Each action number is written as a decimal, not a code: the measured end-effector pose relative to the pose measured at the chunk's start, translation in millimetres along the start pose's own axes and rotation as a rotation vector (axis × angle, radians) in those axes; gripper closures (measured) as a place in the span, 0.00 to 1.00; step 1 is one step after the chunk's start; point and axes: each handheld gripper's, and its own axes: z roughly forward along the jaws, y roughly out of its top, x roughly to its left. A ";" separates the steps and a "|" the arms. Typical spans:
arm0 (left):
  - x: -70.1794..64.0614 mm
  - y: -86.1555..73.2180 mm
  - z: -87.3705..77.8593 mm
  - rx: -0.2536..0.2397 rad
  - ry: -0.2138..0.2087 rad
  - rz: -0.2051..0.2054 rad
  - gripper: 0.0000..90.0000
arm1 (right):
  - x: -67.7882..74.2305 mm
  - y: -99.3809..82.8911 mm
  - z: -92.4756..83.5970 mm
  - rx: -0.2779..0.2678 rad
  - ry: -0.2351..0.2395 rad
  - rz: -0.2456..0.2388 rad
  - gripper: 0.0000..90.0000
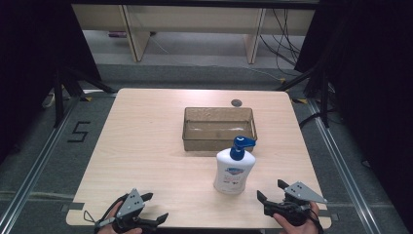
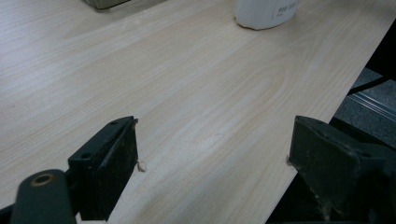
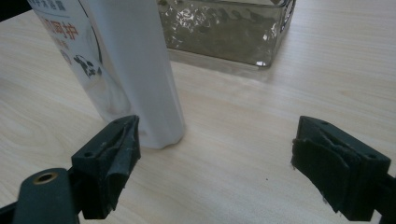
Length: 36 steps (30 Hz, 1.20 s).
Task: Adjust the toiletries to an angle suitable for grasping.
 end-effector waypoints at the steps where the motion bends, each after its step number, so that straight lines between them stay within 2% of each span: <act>1: 0.3 -0.1 0.2 -0.004 -0.004 -0.001 0.17 | 0.0 0.0 0.0 0.000 0.000 0.000 0.17; 3: 0.8 -0.1 0.1 -0.003 -0.003 0.001 0.17 | -0.7 -0.3 -0.1 -0.007 -0.011 0.001 0.17; 4: 0.5 -0.2 0.4 -0.007 -0.004 -0.006 0.17 | -0.6 -0.5 1.3 -0.022 0.005 0.010 0.17; 5: 0.5 -0.2 0.3 -0.007 -0.004 -0.006 0.17 | -0.3 0.0 -1.2 0.002 0.013 0.021 0.17; 7: 0.3 0.0 0.1 -0.008 -0.006 -0.008 0.17 | -2.2 0.4 -1.6 -0.013 0.003 0.002 0.17; 8: 0.3 0.2 -0.1 -0.007 -0.008 -0.010 0.17 | -1.3 0.6 -1.9 -0.023 0.016 0.018 0.17; 9: 0.2 0.2 -0.1 -0.007 -0.010 -0.012 0.17 | -2.4 0.9 -2.3 -0.035 0.013 0.003 0.17; 12: 0.5 0.2 -0.3 -0.003 -0.009 -0.007 0.16 | 0.9 1.0 -3.0 -0.060 0.038 0.063 0.17; 13: 0.2 0.2 0.0 -0.007 -0.011 -0.013 0.16 | -1.9 1.9 -3.9 -0.063 0.031 0.025 0.17; 14: 0.2 0.3 0.0 -0.008 -0.012 -0.016 0.16 | 0.5 1.9 -5.0 -0.047 0.036 0.057 0.17; 16: 0.9 0.3 -0.5 -0.002 -0.014 -0.011 0.16 | -0.7 1.8 -3.4 -0.060 0.041 0.026 0.17; 18: 0.6 0.3 -0.9 -0.001 -0.025 -0.025 0.16 | -0.9 3.0 -4.3 -0.070 0.019 -0.011 0.17; 20: 0.6 0.2 -1.2 -0.005 -0.035 -0.037 0.16 | -1.0 3.3 -4.4 -0.071 0.018 -0.012 0.17; 22: 1.9 0.2 -1.4 0.002 -0.043 -0.042 0.16 | 0.5 4.2 -4.7 -0.084 0.034 0.016 0.18; 24: 1.6 -0.2 -1.1 -0.005 -0.052 -0.058 0.16 | 0.8 5.7 -6.6 -0.068 0.035 0.006 0.18; 25: 2.2 -0.1 -1.8 0.000 -0.052 -0.052 0.16 | 2.3 6.2 -6.8 -0.079 0.040 0.016 0.18; 27: 1.6 0.2 -2.2 -0.003 -0.054 -0.058 0.16 | 2.4 8.8 -8.5 -0.085 0.019 -0.017 0.18; 28: 2.0 0.3 -2.7 0.003 -0.053 -0.052 0.16 | 4.8 10.9 -9.4 -0.081 0.034 -0.003 0.18; 30: 1.4 0.0 -2.2 0.001 -0.058 -0.054 0.16 | 5.3 12.4 -11.7 -0.074 0.027 -0.008 0.18; 31: 1.0 0.2 -2.4 0.005 -0.058 -0.053 0.16 | 4.6 13.4 -11.5 -0.096 0.023 -0.027 0.18; 32: 0.8 0.4 -2.4 0.006 -0.058 -0.050 0.16 | 7.9 14.6 -13.4 -0.086 0.031 0.010 0.18; 34: 2.2 0.8 -3.2 0.022 -0.049 -0.026 0.16 | 6.8 17.2 -13.9 -0.103 0.039 -0.021 0.18; 35: 1.3 0.7 -3.0 0.015 -0.051 -0.036 0.16 | 9.4 18.1 -15.5 -0.101 0.045 0.008 0.18; 36: 1.2 0.4 -3.0 0.011 -0.050 -0.033 0.16 | 8.9 19.1 -15.0 -0.115 0.057 -0.006 0.18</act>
